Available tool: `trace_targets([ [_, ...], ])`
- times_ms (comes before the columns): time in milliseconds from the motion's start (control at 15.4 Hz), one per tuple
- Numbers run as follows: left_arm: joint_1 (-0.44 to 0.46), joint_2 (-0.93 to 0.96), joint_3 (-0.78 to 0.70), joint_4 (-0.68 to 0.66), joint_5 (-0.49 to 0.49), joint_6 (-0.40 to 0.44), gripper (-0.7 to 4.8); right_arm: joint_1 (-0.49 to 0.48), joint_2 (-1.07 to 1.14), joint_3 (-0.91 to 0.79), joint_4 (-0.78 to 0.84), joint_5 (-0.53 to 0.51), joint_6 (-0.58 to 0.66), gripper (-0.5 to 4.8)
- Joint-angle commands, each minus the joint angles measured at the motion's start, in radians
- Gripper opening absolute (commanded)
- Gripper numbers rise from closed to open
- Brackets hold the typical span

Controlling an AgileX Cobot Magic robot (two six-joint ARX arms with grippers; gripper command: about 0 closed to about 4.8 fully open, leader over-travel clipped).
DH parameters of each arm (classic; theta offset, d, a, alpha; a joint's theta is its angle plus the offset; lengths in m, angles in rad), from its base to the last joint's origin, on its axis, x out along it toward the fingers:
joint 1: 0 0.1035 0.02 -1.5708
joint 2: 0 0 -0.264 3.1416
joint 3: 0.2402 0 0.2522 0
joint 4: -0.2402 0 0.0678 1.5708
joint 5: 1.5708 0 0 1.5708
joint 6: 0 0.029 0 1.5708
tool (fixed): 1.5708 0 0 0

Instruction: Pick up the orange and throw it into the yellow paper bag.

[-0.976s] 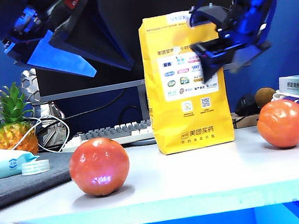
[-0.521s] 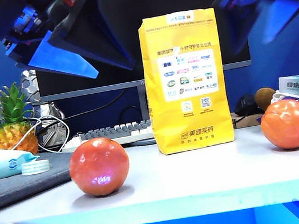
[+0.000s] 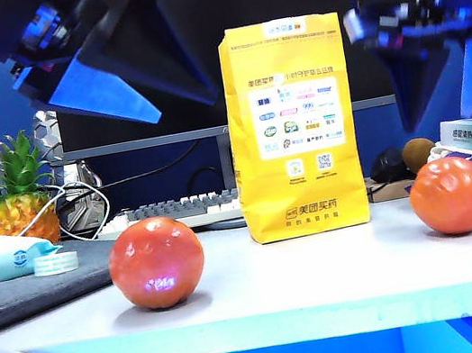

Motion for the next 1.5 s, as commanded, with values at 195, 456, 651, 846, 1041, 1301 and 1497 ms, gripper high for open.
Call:
trace_targets([
  [195, 0.000, -0.002, 0.005, -0.014, 0.013, -0.025, 4.79, -0.016, 0.067, 0.004, 0.037, 0.091, -0.072, 4.79],
  [456, 0.000, -0.002, 0.005, -0.018, 0.013, -0.026, 4.79, -0.074, 0.080, 0.003, 0.065, 0.040, -0.074, 4.79],
  [651, 0.000, -0.002, 0.005, -0.010, 0.014, -0.026, 4.79, -0.103, 0.094, 0.003, 0.071, -0.072, -0.064, 4.79],
  [846, 0.000, -0.002, 0.005, -0.006, 0.014, -0.026, 4.79, -0.103, 0.135, 0.003, 0.061, -0.104, -0.063, 4.79],
  [1041, 0.000, -0.002, 0.005, -0.006, 0.014, -0.025, 4.79, -0.103, 0.177, 0.003, 0.069, -0.113, -0.061, 4.79],
  [1301, 0.000, -0.002, 0.005, -0.003, 0.013, -0.023, 4.79, -0.102, 0.203, 0.003, 0.127, -0.120, -0.060, 4.79],
  [1497, 0.001, -0.002, 0.005, 0.018, 0.013, -0.023, 4.79, -0.102, 0.204, 0.003, 0.155, -0.116, -0.060, 4.34],
])
